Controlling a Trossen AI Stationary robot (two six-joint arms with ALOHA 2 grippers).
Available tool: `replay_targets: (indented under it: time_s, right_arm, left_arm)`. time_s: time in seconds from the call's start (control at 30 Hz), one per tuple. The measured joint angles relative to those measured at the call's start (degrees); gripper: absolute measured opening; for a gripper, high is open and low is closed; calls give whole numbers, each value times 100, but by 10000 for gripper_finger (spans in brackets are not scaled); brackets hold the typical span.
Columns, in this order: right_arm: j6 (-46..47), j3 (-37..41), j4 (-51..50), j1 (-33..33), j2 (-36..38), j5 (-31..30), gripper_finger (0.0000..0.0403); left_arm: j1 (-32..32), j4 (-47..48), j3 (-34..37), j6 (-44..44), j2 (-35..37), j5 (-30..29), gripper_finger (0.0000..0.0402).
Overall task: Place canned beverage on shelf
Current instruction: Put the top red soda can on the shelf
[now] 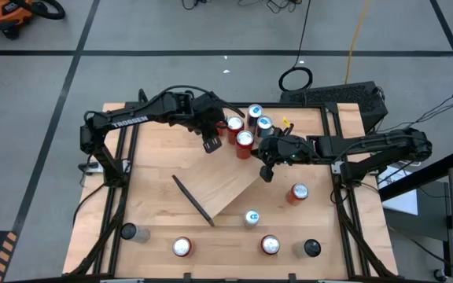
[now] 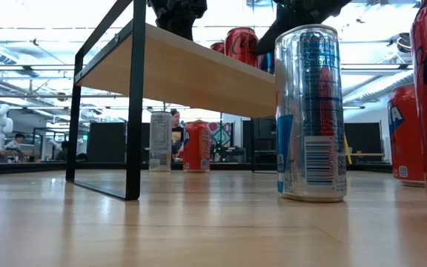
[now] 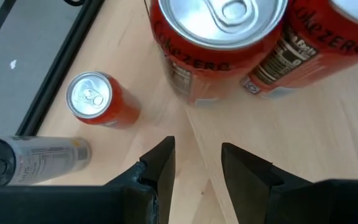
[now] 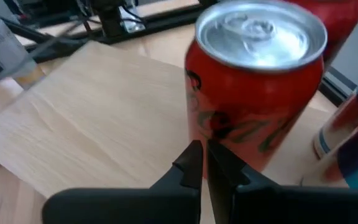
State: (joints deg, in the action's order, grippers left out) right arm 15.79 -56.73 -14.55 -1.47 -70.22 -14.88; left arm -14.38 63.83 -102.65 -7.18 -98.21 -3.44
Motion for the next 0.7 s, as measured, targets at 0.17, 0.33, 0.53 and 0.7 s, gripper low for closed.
replay_targets:
  time_s: [0.17,0.33,0.53,0.7]
  right_arm:
    - [-17,-2,531,-12,-76,474,0]
    - [-170,0,908,-14,-249,613,0]
    - [-199,0,983,-12,-508,606,0]
    - [-195,0,953,-12,-546,489,0]
  left_arm:
    - [-17,127,0,0,0,-2,136]
    - [-19,167,0,-146,-2,-2,136]
    - [60,132,0,-407,-2,-2,136]
    - [133,140,0,-450,-2,-2,136]
